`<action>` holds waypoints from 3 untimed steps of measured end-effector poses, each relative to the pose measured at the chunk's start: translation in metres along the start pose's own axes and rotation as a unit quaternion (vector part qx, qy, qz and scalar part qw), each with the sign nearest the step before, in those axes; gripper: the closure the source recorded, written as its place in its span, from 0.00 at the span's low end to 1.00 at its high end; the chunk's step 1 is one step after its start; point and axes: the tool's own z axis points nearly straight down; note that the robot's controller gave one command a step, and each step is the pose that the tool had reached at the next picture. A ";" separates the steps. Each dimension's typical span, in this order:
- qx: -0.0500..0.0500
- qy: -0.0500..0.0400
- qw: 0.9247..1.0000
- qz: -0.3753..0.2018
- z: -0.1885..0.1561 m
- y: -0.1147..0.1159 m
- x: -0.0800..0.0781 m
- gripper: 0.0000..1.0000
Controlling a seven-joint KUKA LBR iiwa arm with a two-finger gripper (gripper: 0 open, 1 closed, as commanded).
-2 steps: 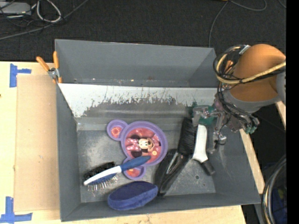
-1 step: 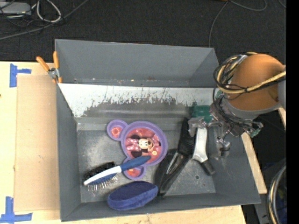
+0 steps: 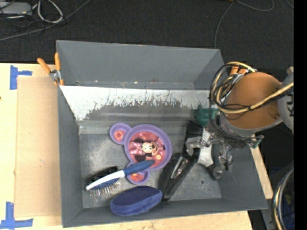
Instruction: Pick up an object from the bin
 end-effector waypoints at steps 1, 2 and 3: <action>0.002 -0.002 0.988 -0.151 0.052 0.054 -0.019 0.00; 0.005 -0.002 0.984 -0.177 0.047 0.054 -0.022 1.00; 0.005 -0.002 0.984 -0.177 0.047 0.054 -0.022 1.00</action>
Offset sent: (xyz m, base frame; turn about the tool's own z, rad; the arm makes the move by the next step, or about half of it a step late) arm -0.0325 0.0491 -0.0501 -0.3589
